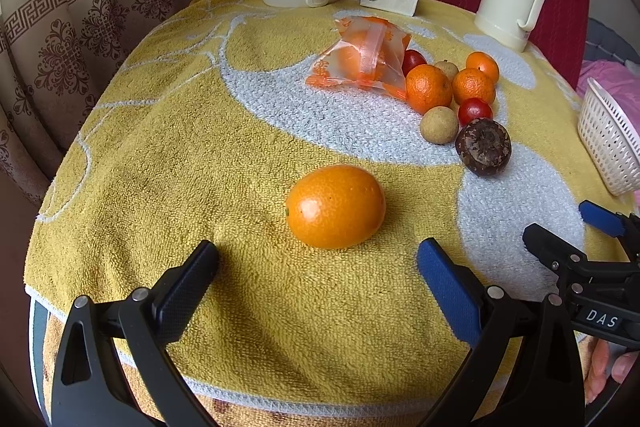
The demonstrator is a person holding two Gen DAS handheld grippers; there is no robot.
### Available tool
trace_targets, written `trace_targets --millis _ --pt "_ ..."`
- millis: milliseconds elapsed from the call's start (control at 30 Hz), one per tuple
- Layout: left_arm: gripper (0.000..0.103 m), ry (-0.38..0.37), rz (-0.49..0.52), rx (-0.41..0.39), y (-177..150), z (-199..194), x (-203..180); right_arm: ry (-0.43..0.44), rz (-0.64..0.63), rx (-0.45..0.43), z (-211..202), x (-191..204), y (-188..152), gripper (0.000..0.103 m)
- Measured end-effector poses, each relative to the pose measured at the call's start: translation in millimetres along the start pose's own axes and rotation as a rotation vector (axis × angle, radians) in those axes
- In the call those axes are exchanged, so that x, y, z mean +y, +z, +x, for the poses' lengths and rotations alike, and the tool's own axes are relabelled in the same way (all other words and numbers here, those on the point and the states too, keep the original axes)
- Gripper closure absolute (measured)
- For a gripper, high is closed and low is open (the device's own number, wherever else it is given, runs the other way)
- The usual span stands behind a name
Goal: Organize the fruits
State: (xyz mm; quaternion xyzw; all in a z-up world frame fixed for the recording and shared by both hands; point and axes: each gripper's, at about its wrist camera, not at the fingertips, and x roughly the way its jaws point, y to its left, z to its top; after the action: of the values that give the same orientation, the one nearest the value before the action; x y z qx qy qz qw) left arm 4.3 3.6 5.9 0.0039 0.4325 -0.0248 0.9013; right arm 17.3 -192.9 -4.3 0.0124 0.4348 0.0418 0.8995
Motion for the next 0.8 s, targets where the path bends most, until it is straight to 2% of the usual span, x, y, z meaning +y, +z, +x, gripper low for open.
trace_targets --millis 100,400,800 --pt "0.005 -0.013 -0.019 -0.021 0.3 -5.2 4.9 0.013 0.025 -0.026 -5.8 -5.0 1.9 0.002" --pt "0.005 0.015 -0.038 -0.089 14.3 -18.8 14.7 0.018 0.050 -0.156 -39.6 -12.6 10.0 0.002" --pt "0.005 0.017 -0.039 -0.109 21.9 -20.3 15.0 0.045 0.061 -0.226 -52.6 -16.9 14.5 0.002"
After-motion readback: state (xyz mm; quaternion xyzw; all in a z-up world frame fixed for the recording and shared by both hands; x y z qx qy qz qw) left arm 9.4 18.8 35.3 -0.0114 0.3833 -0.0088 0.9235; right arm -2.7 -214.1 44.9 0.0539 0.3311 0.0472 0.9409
